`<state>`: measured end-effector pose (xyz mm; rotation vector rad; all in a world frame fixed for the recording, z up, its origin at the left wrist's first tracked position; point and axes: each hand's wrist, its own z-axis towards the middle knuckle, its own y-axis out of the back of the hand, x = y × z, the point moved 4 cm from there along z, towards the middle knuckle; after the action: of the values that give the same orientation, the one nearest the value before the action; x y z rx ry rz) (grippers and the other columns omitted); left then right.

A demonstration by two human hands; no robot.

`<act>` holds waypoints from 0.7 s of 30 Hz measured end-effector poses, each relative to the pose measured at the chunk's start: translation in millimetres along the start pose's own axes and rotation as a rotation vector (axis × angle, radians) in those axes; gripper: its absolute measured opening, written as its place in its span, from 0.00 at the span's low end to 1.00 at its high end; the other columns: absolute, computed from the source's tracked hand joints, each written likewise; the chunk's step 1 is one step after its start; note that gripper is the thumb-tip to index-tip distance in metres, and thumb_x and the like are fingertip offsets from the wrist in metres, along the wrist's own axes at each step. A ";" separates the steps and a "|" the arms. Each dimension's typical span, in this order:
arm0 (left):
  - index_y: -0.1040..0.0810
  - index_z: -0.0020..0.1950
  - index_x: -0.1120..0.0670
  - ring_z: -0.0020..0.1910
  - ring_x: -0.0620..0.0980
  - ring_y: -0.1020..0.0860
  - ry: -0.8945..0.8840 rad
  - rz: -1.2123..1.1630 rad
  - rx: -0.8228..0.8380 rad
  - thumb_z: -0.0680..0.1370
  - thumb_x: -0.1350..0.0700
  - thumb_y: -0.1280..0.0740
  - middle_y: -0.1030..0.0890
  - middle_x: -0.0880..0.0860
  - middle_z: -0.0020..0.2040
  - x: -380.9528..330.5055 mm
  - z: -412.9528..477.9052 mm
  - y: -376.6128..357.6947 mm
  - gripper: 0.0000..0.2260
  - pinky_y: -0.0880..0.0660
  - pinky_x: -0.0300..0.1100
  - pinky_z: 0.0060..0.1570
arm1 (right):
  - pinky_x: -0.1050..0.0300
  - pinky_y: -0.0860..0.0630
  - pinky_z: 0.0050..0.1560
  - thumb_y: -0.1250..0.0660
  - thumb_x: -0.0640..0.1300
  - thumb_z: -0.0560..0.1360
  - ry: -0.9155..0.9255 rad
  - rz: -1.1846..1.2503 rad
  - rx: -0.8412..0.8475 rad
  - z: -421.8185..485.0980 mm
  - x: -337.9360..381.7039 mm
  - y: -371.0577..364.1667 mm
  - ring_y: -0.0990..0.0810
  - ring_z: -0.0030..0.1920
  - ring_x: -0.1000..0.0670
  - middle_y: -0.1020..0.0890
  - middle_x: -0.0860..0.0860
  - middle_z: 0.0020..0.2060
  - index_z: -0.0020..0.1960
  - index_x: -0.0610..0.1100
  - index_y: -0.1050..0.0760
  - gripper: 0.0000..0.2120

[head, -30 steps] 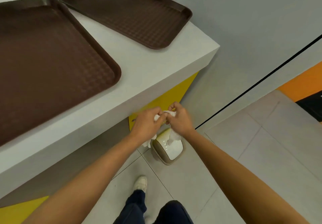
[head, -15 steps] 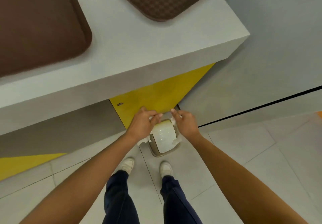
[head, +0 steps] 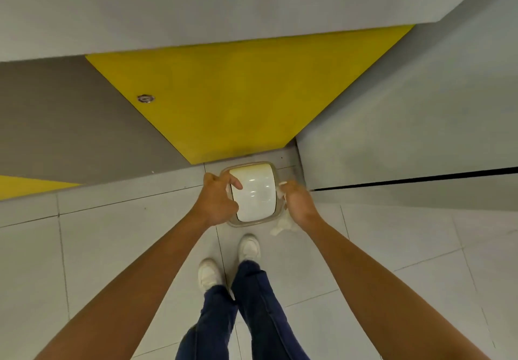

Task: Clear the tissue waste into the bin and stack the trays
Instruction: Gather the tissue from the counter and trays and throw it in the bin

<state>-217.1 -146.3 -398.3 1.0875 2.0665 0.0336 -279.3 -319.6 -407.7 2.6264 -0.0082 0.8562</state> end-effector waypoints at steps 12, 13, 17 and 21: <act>0.30 0.62 0.52 0.53 0.48 0.35 -0.099 0.025 0.027 0.71 0.76 0.43 0.40 0.51 0.54 84.1 68.8 -97.1 0.26 0.28 0.40 0.57 | 0.61 0.31 0.50 0.45 0.27 0.75 -0.022 -0.101 0.034 87.4 -108.9 -61.4 0.28 0.55 0.49 0.29 0.47 0.52 0.63 0.39 0.34 0.19; 0.30 0.62 0.52 0.53 0.47 0.35 -0.117 0.039 0.024 0.72 0.75 0.43 0.40 0.51 0.54 90.0 75.2 -103.8 0.25 0.30 0.38 0.59 | 0.62 0.32 0.52 0.45 0.28 0.76 -0.036 -0.080 0.029 94.3 -118.4 -68.1 0.29 0.55 0.50 0.31 0.48 0.52 0.63 0.39 0.35 0.18; 0.30 0.64 0.53 0.57 0.45 0.35 -0.238 0.132 -0.030 0.74 0.73 0.42 0.38 0.50 0.56 107.8 95.2 -120.6 0.23 0.38 0.27 0.57 | 0.63 0.29 0.48 0.45 0.33 0.78 -0.119 0.082 -0.033 123.2 -151.8 -91.1 0.28 0.46 0.51 0.30 0.49 0.45 0.56 0.39 0.33 0.08; 0.26 0.61 0.57 0.52 0.44 0.32 -0.377 0.176 -0.136 0.73 0.73 0.38 0.33 0.50 0.54 115.9 105.4 -127.9 0.19 0.36 0.22 0.48 | 0.64 0.22 0.37 0.39 0.32 0.76 -0.241 0.394 -0.039 144.3 -175.7 -112.2 0.22 0.48 0.48 0.24 0.43 0.49 0.60 0.39 0.32 0.13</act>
<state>-274.1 -178.4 -589.7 1.0952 1.6074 0.0521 -327.0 -285.6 -654.3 2.7160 -0.6160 0.6395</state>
